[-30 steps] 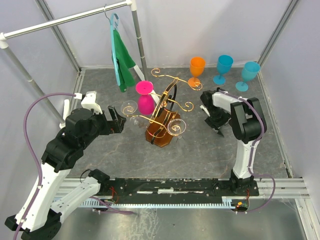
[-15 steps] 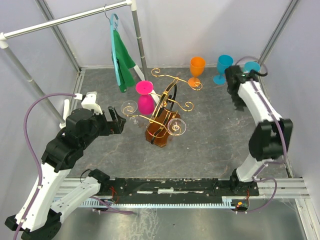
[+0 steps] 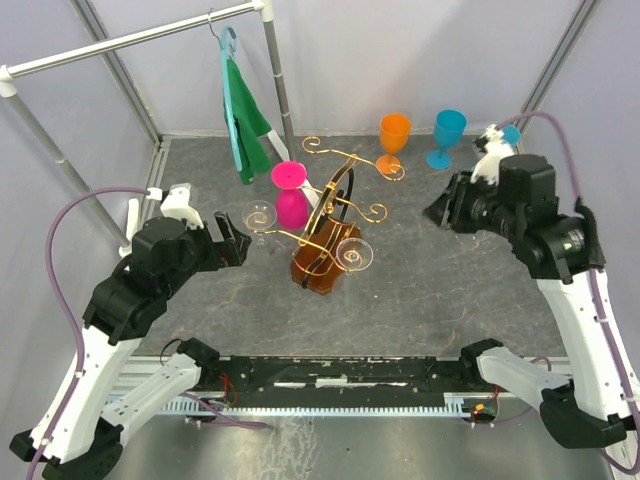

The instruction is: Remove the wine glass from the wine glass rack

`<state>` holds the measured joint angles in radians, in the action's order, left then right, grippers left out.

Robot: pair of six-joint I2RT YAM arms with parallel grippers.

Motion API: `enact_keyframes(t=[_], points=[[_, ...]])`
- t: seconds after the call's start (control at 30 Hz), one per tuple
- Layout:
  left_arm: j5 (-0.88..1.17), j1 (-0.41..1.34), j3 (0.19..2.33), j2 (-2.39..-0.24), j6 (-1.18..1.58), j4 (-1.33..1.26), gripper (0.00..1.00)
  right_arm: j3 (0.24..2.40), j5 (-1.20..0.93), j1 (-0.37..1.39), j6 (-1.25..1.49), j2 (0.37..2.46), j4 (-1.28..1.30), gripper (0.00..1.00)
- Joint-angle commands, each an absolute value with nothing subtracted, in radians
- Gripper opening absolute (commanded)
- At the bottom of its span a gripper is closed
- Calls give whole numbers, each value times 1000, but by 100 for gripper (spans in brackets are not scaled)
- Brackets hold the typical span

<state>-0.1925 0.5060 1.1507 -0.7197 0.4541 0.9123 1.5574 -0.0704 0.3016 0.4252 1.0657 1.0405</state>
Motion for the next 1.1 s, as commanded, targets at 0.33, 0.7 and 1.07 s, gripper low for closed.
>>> enact_keyframes(t=[0.33, 0.7, 1.07], points=[[-211, 505, 1149, -689, 506, 899, 99, 1122, -731, 422, 877, 1035, 501, 48], [-222, 506, 1136, -677, 501, 906, 99, 1086, -736, 473, 912, 1061, 423, 48], [-183, 505, 1157, -683, 520, 900, 99, 1094, -730, 509, 820, 1075, 530, 45]])
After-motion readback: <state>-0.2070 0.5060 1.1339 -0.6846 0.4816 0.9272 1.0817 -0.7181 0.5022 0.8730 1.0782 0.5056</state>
